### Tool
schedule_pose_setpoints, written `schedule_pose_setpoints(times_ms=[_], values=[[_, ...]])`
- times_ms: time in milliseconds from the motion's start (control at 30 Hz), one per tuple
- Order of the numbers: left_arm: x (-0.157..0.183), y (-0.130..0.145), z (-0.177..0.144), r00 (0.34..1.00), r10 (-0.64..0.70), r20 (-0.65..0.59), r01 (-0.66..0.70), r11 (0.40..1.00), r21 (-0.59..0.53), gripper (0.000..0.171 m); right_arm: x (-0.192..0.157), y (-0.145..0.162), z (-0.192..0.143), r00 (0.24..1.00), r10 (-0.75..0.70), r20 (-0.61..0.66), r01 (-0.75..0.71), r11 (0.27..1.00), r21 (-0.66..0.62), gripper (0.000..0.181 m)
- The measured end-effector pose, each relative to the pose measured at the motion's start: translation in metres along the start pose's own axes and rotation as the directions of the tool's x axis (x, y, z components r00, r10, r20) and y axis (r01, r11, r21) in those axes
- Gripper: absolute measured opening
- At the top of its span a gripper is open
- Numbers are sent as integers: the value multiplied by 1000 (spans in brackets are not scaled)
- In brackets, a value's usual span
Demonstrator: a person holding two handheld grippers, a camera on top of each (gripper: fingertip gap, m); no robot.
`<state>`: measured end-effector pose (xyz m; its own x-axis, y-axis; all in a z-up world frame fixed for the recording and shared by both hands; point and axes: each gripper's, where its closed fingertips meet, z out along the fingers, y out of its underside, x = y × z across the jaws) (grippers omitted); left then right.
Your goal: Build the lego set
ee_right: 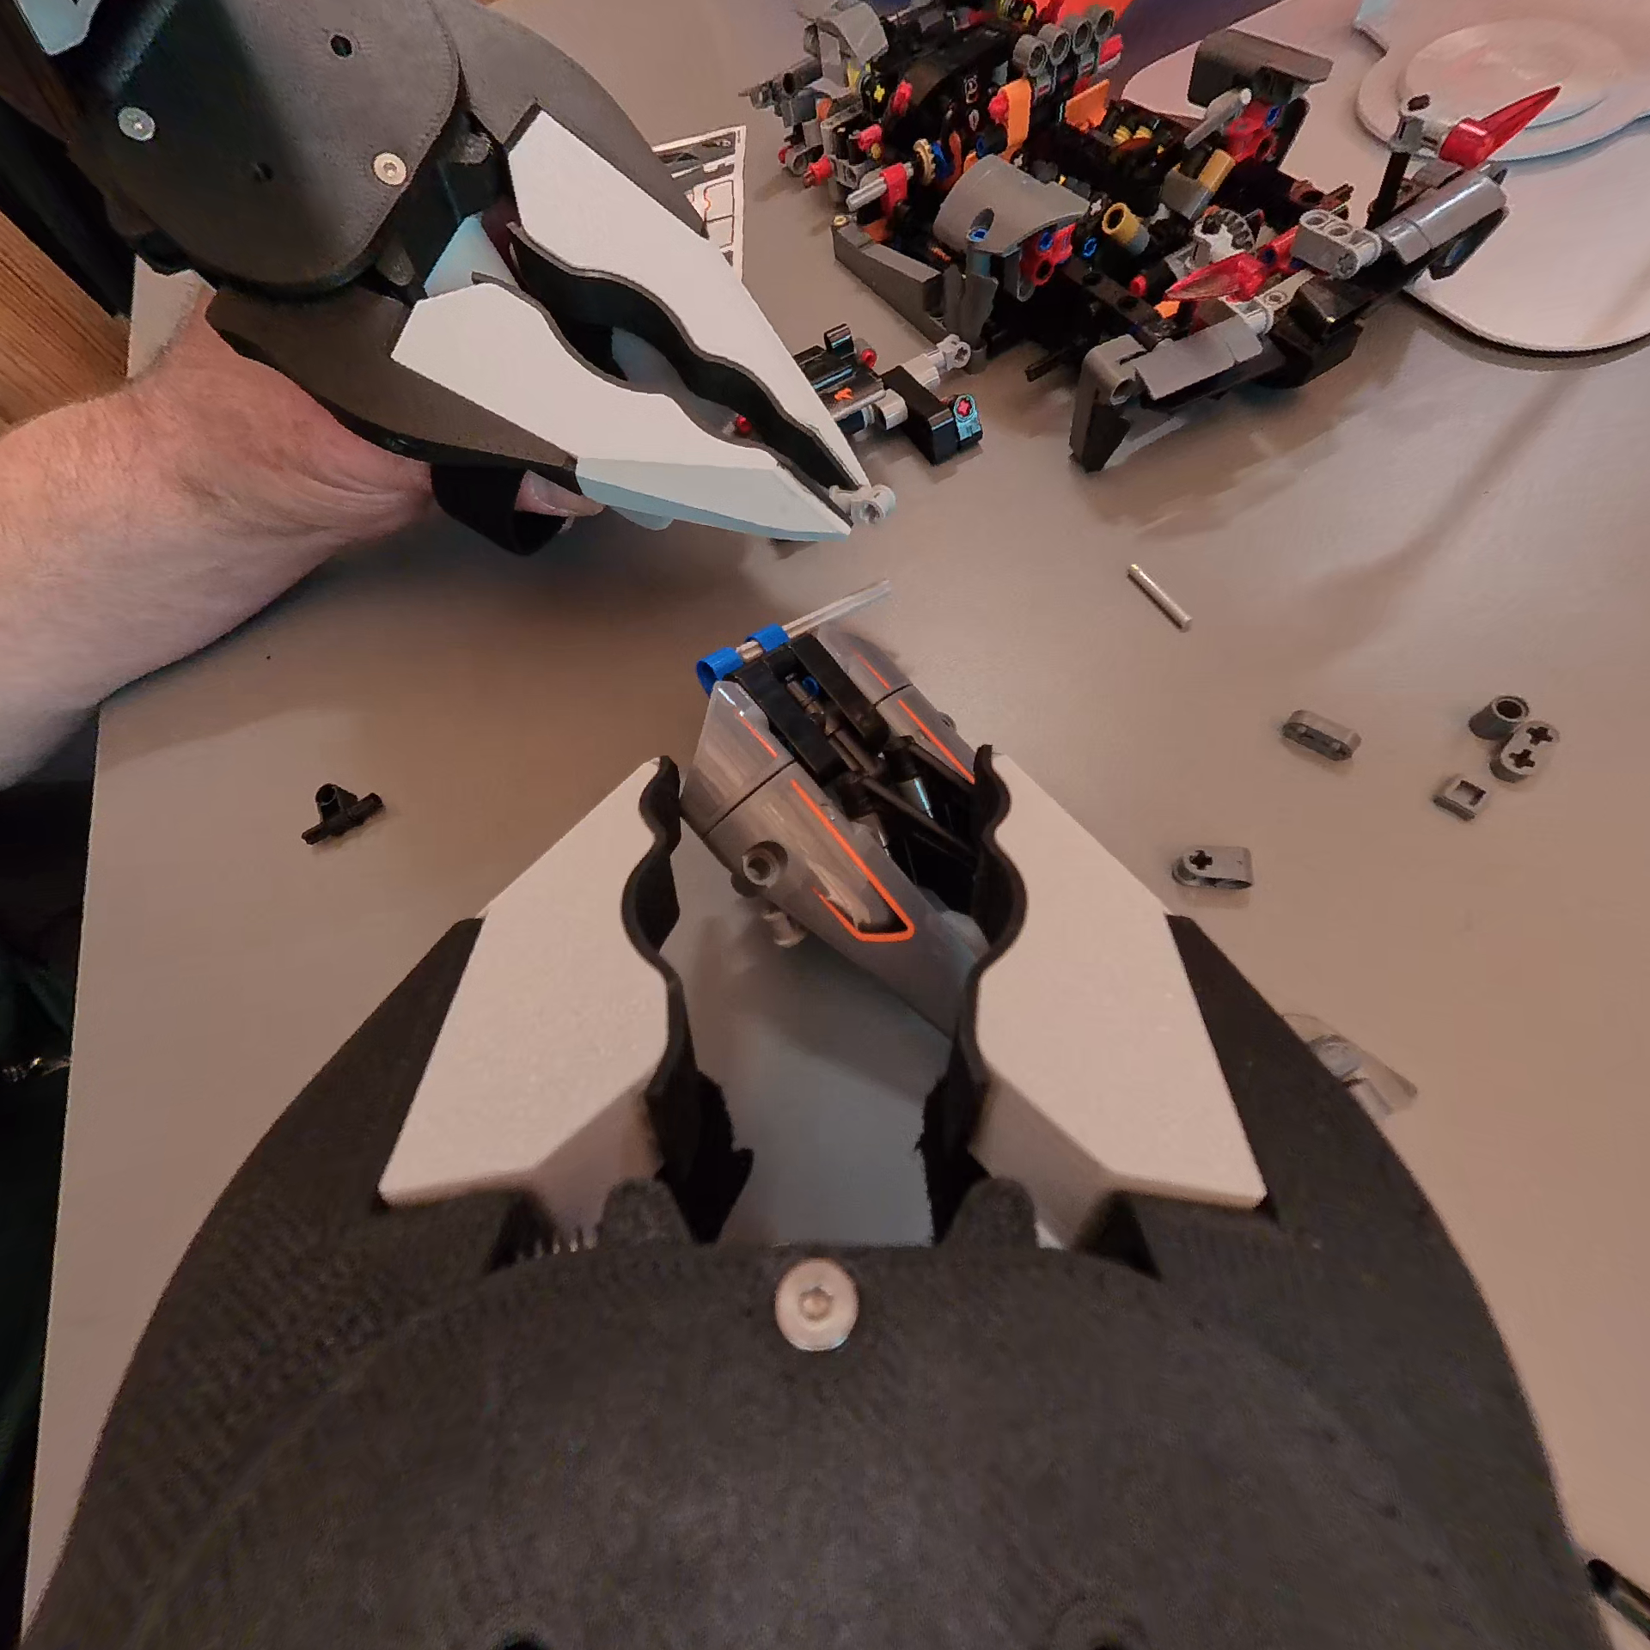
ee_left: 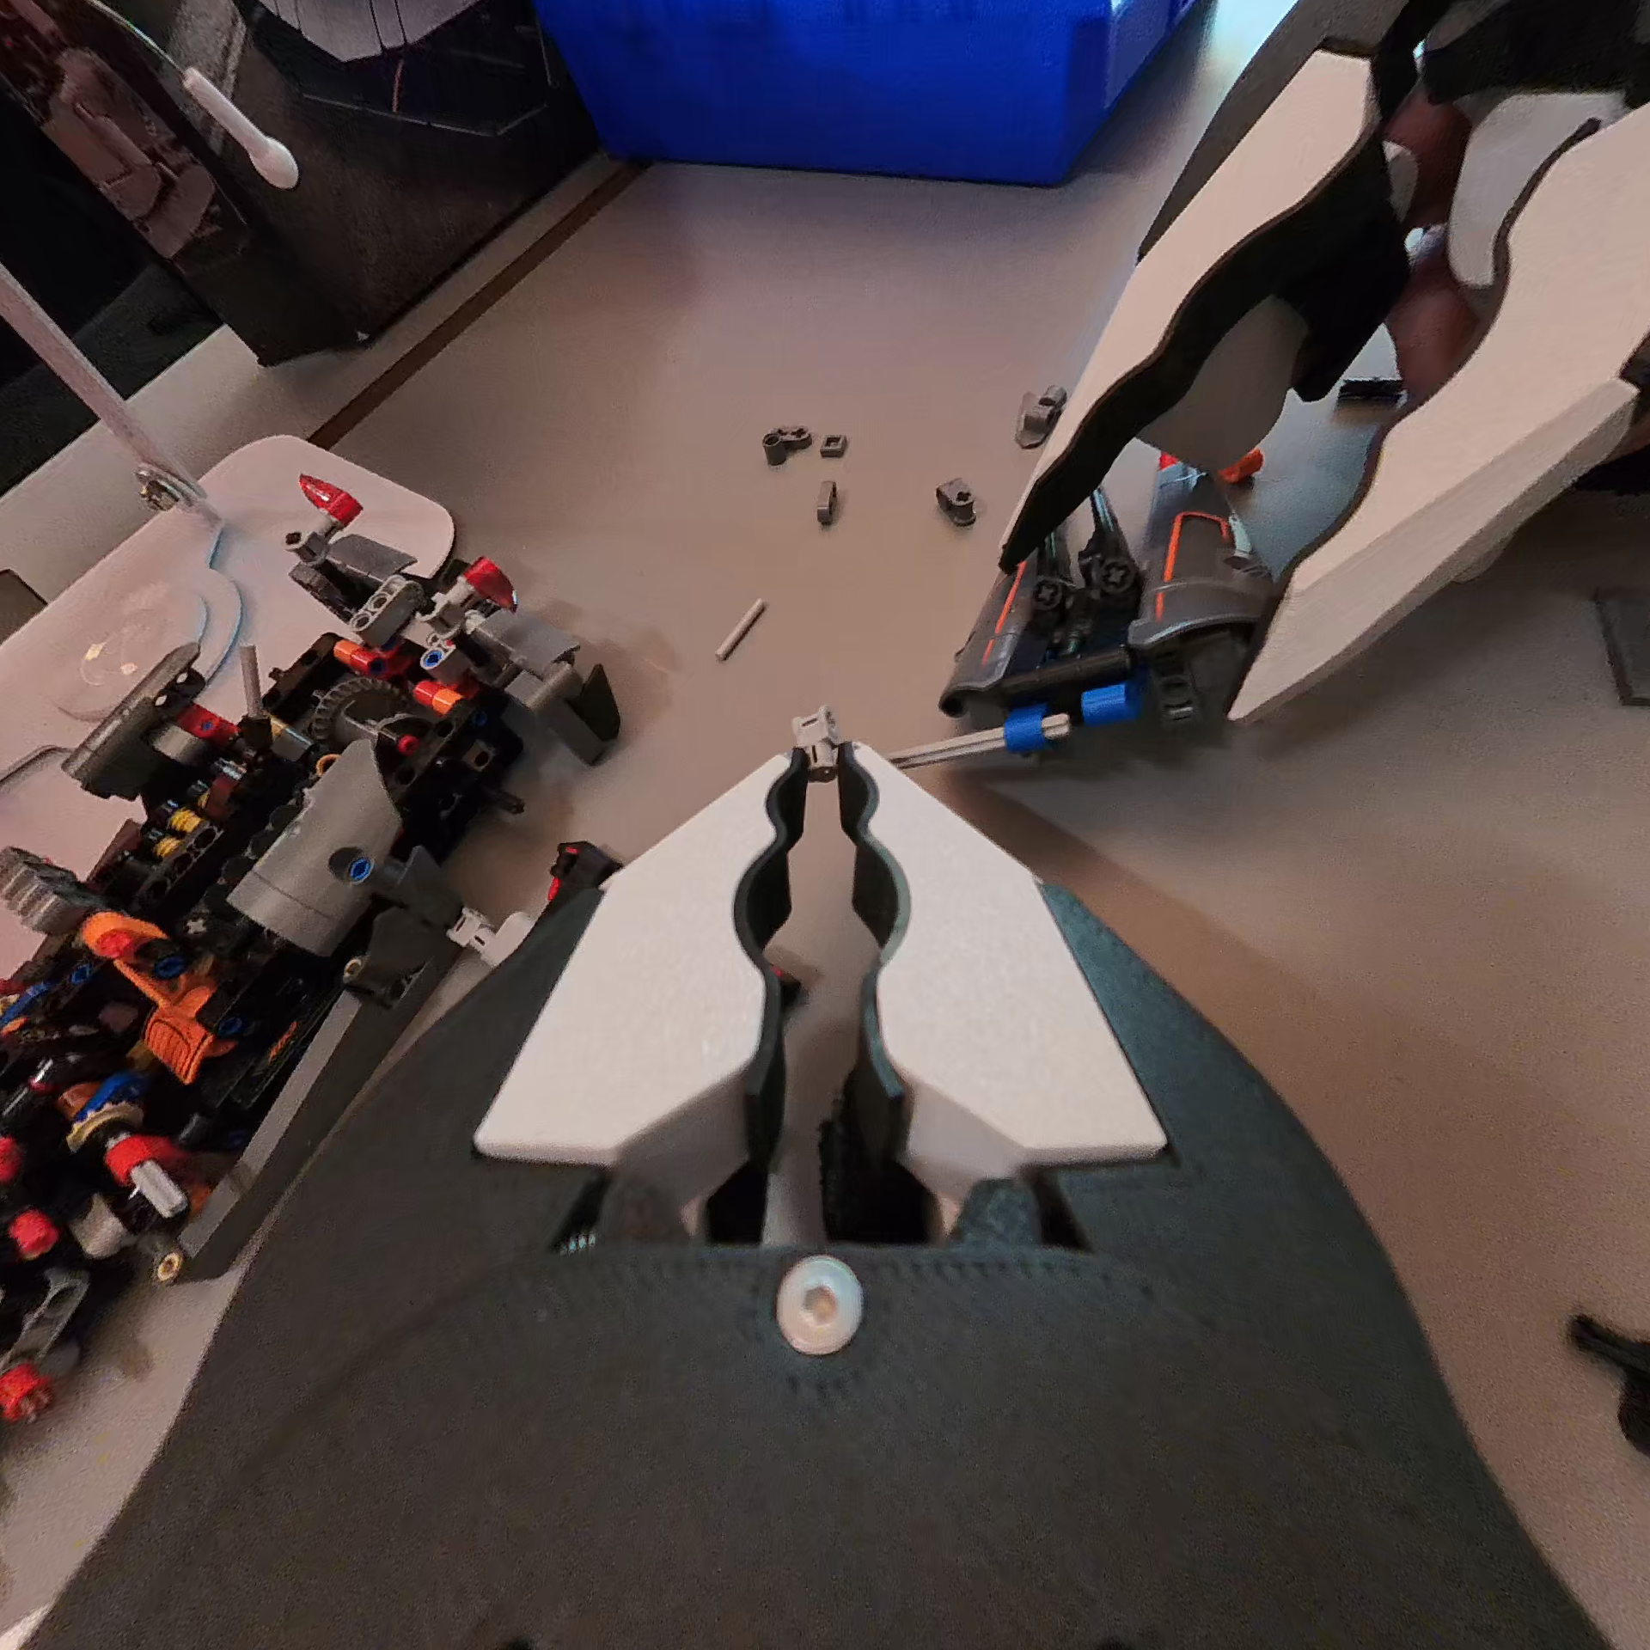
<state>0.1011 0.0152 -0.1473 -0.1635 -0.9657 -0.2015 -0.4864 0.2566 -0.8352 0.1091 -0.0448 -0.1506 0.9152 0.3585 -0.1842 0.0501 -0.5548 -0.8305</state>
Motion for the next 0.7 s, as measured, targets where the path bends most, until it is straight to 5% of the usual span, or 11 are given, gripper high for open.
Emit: schedule_pose_setpoints(times_ms=[700], values=[[4, -2, -6, 1000, 9, 9, -9, 1000, 10, 5, 0, 0, 0, 1000, 10, 16, -11, 1000, 5, 65]])
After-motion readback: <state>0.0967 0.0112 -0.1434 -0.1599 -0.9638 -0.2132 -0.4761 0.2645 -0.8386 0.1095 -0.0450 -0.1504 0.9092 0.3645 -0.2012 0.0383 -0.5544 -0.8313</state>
